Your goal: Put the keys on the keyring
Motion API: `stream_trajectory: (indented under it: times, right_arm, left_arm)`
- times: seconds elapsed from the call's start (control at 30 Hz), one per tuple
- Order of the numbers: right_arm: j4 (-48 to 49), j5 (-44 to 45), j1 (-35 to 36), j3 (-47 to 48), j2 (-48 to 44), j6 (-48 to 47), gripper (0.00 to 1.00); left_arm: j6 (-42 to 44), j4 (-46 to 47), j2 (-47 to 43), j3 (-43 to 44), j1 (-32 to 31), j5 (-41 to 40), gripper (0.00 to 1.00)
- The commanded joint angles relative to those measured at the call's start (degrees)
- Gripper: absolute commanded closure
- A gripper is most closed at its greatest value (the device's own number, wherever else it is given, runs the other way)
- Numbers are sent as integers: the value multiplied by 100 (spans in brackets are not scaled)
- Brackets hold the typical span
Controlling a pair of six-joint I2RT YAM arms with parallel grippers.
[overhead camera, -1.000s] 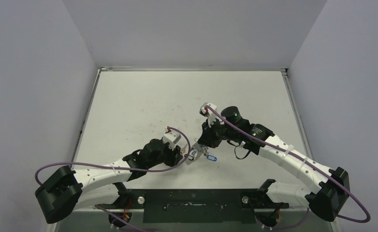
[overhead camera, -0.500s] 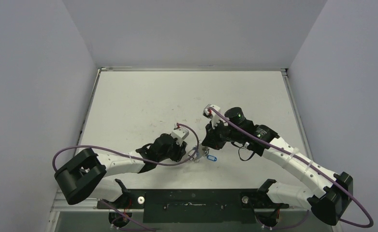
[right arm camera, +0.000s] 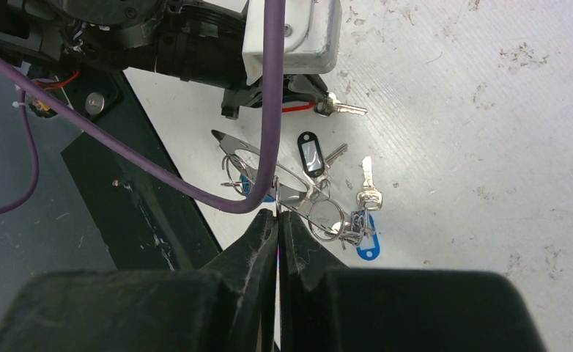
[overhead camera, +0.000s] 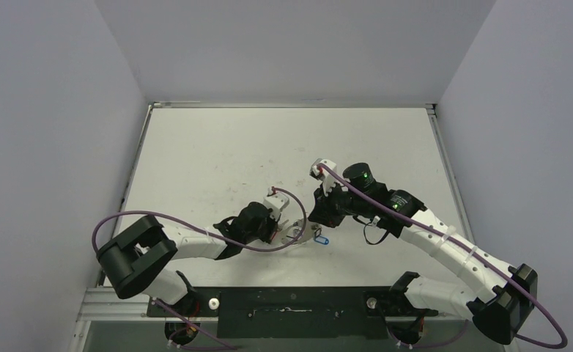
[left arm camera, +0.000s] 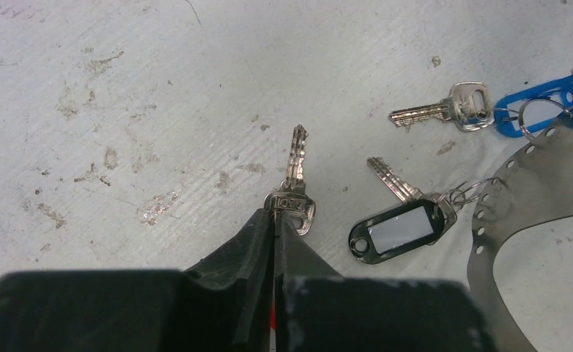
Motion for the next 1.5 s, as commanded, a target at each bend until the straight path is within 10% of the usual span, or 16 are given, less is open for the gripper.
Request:
stream_trajectory:
  times: [0.0, 0.87, 1.47]
  right_arm:
    - [114, -57, -45, 201, -188, -50, 100]
    - [357, -675, 482, 593, 601, -369, 100]
    - [1010, -658, 1066, 634, 1084, -84, 100]
  left_arm:
    - [92, 215, -13, 204, 42, 12, 100]
    - [-602, -4559, -4615, 1011, -15, 81, 100]
    - [-1183, -2994, -4823, 592, -65, 2522, 100]
